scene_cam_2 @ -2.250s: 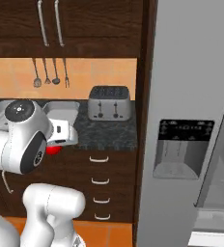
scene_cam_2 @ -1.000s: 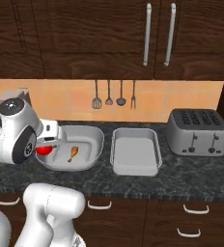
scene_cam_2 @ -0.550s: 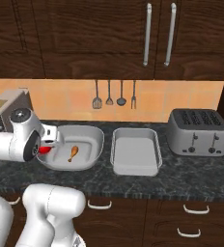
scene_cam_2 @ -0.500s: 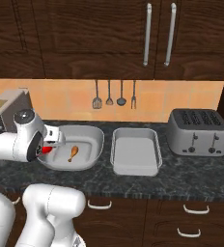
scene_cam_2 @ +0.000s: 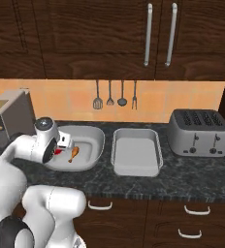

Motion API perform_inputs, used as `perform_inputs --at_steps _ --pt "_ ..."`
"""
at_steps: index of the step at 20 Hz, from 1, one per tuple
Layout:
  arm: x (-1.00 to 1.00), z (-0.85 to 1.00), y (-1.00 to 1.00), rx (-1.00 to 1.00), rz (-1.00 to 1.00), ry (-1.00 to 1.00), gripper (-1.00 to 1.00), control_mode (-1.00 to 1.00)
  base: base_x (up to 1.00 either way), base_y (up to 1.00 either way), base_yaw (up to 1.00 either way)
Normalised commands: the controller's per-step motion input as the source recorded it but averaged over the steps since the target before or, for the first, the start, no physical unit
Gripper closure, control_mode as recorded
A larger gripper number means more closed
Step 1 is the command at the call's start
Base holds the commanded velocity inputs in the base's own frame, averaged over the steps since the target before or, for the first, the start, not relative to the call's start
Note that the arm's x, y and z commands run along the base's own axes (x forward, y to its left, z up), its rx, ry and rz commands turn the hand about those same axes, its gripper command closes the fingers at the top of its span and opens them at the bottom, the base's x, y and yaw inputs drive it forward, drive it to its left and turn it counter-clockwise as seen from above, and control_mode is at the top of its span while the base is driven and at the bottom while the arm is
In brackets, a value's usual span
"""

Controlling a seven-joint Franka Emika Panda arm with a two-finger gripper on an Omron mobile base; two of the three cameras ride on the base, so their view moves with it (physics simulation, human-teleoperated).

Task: Place one tomato and one chicken drumstick in each tupperware on the nearby counter, to pack two identical lunches.

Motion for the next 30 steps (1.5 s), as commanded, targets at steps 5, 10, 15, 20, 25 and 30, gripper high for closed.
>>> perform_inputs --at_steps 5,10,15,20,25,30 --pt "0.74 -0.36 0.11 0.00 -0.03 0.10 1.00 -1.00 0.00 0.00 0.00" --pt "0.73 -0.21 0.05 0.00 -0.02 0.04 -1.00 -1.00 0.00 0.00 0.00" --pt "-0.11 0.43 -0.03 0.00 -0.04 -0.01 -1.00 -1.00 0.00 0.00 0.00" --pt "-0.22 0.88 -0.04 0.00 -0.07 -0.04 -1.00 -1.00 0.00 0.00 0.00" --pt "-0.73 0.78 -0.27 0.00 -0.07 -0.02 -1.00 -1.00 0.00 0.00 0.00" --pt "-1.00 0.27 -0.74 -0.03 -0.02 -0.01 -1.00 -1.00 0.00 0.00 0.00"
